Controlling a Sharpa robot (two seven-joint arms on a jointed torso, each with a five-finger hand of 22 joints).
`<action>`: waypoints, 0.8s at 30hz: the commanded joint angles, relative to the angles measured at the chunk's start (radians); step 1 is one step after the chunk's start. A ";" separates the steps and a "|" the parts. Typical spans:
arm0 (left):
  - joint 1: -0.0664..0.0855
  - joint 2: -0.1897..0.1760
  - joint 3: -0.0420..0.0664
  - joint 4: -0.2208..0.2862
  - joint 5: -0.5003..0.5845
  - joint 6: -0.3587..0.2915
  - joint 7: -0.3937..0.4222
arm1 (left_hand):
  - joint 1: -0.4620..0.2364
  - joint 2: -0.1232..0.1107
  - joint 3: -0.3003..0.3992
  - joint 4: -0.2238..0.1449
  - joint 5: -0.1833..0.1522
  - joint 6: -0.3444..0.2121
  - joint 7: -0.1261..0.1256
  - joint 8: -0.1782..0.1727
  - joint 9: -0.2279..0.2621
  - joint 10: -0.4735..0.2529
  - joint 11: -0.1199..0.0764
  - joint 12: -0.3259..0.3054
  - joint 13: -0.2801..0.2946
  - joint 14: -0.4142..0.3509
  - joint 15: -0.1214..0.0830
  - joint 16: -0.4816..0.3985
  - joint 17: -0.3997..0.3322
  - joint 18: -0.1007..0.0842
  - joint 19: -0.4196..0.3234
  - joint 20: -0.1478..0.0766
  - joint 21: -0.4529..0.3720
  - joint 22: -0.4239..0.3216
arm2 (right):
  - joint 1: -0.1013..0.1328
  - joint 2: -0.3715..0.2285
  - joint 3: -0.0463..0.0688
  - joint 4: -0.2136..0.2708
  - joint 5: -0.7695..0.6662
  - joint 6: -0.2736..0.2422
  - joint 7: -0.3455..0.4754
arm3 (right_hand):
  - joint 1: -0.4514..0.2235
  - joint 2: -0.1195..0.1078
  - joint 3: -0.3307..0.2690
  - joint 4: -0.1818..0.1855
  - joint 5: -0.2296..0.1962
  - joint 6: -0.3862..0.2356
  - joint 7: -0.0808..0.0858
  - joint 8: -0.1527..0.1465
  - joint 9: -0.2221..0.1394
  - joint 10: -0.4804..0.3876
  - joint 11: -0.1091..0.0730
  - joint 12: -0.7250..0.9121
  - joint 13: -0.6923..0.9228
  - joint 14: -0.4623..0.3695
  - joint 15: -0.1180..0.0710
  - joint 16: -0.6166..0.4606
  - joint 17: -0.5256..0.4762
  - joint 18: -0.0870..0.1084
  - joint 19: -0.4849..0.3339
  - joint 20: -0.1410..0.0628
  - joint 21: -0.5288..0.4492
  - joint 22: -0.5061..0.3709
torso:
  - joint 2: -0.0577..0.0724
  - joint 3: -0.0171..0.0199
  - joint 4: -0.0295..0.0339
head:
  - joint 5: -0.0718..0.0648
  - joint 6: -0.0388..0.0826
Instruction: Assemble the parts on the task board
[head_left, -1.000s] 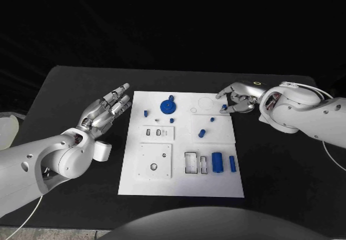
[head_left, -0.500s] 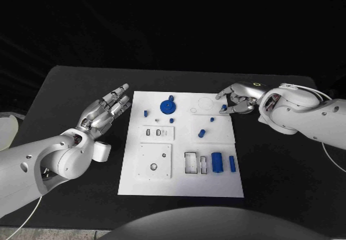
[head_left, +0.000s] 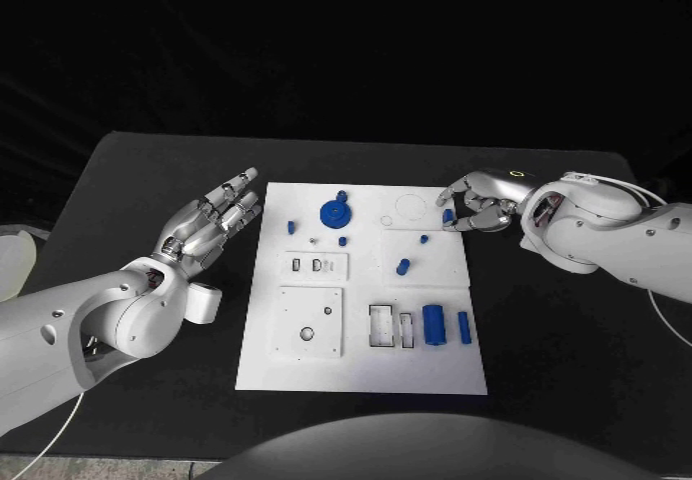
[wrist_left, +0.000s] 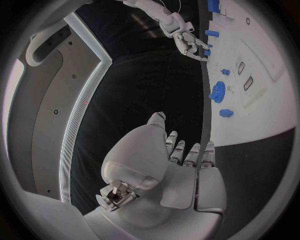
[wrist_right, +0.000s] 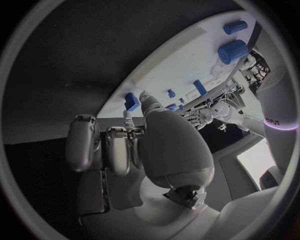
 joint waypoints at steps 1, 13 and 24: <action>-0.001 0.002 0.000 0.000 0.000 0.021 0.006 | 0.005 0.001 0.005 0.001 0.004 0.005 0.001 0.005 0.001 0.004 0.005 0.005 0.002 0.001 0.007 -0.002 0.000 0.009 -0.002 0.007 0.006 0.001 | -0.002 0.000 0.000 -0.002 -0.014 0.007 -0.004 | 0.009 0.001 0.004 0.003 0.015 0.007 0.000 0.012 0.010 0.103 0.008 0.004 0.263 0.092 0.006 -0.007 0.216 0.007 0.000 0.006 -0.005 0.132 | 0.001 0.0003 0.0004 | -0.001 0.000; -0.002 0.001 0.000 0.000 0.000 0.021 0.004 | 0.005 0.000 0.005 0.001 0.004 0.003 0.002 0.005 0.001 0.003 0.005 0.005 0.001 0.001 0.008 -0.002 0.000 0.009 -0.002 0.008 0.006 0.001 | -0.004 0.003 0.000 -0.008 -0.016 0.005 -0.007 | 0.017 0.002 0.006 -0.002 0.049 0.013 0.000 0.053 0.047 0.103 0.008 0.004 0.263 0.088 0.006 -0.021 0.206 0.009 -0.003 0.006 -0.018 0.129 | 0.001 -0.0005 0.0012 | -0.005 0.000; -0.002 0.002 0.000 0.000 0.001 0.022 0.002 | 0.005 0.000 0.005 0.001 0.004 0.003 0.002 0.005 0.001 0.003 0.005 0.005 0.001 0.001 0.008 -0.002 0.000 0.009 -0.002 0.008 0.006 0.001 | -0.005 0.003 0.000 -0.008 -0.031 -0.005 -0.014 | 0.016 0.004 0.000 -0.008 0.051 -0.001 -0.004 0.158 0.138 0.103 0.003 0.004 0.263 0.085 0.003 -0.038 0.194 0.012 -0.006 0.003 -0.038 0.127 | 0.001 -0.0002 0.0006 | -0.002 0.000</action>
